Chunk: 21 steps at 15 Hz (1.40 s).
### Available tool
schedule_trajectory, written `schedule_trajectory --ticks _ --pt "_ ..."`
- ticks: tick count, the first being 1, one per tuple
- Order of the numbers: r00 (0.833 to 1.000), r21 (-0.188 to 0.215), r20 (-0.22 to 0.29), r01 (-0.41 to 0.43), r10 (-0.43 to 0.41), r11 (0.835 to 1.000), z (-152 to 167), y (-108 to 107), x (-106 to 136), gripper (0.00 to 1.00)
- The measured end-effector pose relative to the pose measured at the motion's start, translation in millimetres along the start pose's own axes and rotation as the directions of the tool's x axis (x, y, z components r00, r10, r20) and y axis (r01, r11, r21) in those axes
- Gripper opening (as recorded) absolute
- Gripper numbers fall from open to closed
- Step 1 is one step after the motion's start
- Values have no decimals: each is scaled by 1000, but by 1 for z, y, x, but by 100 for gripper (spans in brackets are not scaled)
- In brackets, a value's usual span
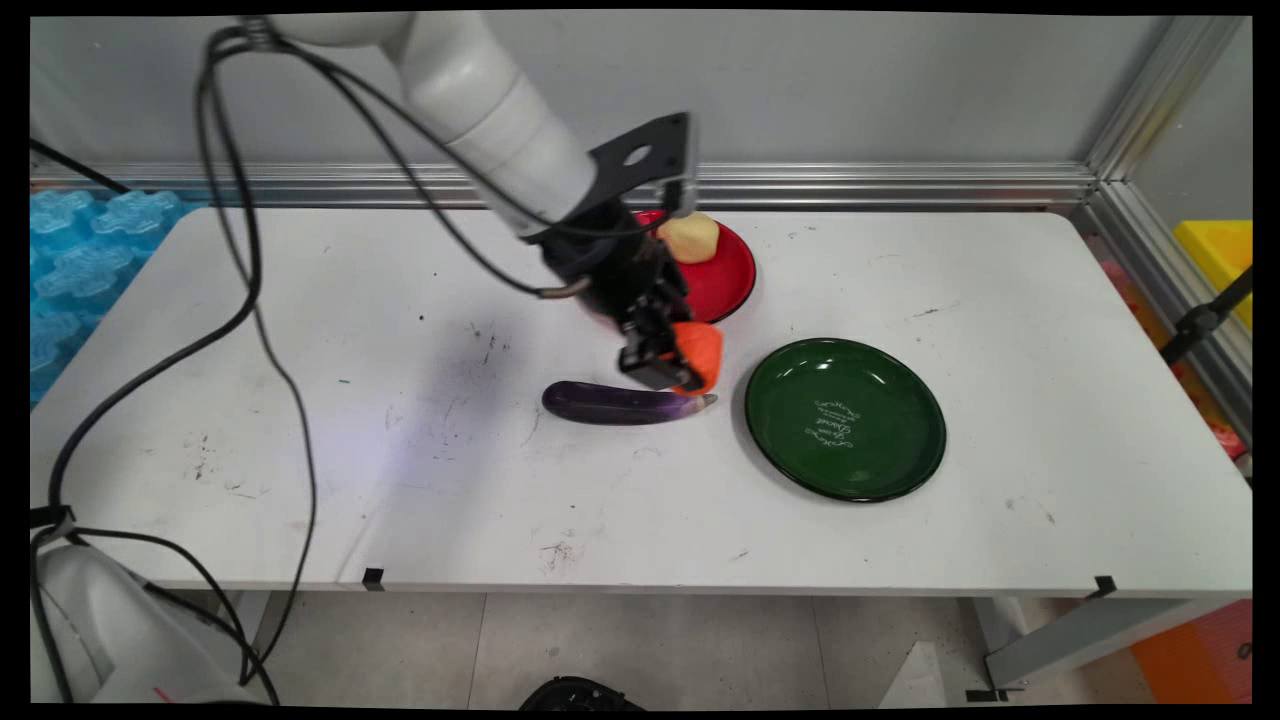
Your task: Place the picked object on the table
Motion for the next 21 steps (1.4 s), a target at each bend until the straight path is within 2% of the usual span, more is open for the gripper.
schedule_trajectory --ticks 3,7,11,21 --pt "1000 -12 25 -15 15 1000 -8 17 -20 0" --pt "999 -16 39 -31 31 999 -2 31 -37 0" --pt "998 -11 46 -53 54 999 23 38 -55 0" --pt "995 -7 62 -74 75 997 93 32 -80 0"
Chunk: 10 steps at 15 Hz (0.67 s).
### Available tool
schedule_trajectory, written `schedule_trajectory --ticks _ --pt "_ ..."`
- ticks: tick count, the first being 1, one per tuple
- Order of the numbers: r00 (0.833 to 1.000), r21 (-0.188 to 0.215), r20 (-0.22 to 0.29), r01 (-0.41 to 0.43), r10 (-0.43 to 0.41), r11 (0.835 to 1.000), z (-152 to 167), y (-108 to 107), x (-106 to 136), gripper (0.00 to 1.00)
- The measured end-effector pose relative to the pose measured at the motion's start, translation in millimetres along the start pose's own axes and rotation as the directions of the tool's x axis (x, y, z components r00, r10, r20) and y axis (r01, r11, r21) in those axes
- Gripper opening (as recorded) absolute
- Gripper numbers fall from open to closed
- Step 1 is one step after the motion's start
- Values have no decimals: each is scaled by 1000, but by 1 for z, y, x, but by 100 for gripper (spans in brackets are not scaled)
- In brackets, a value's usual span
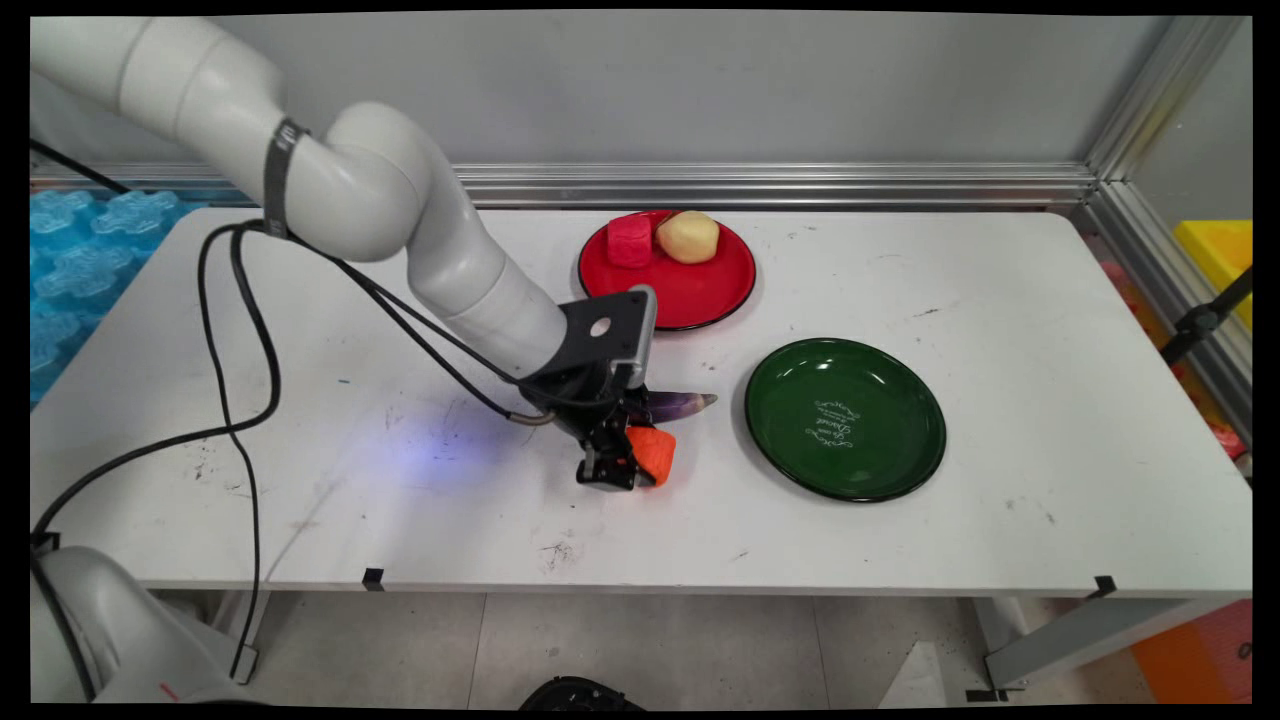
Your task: Place the picked object on the table
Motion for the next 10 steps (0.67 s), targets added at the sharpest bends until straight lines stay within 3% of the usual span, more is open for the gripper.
schedule_trajectory --ticks 5,6,10 --pt "1000 -9 1 -6 6 1000 13 2 -8 0" --pt "1000 -10 1 -7 7 1000 14 3 -9 100" --pt "1000 -12 -9 -17 17 1000 12 5 -12 100"
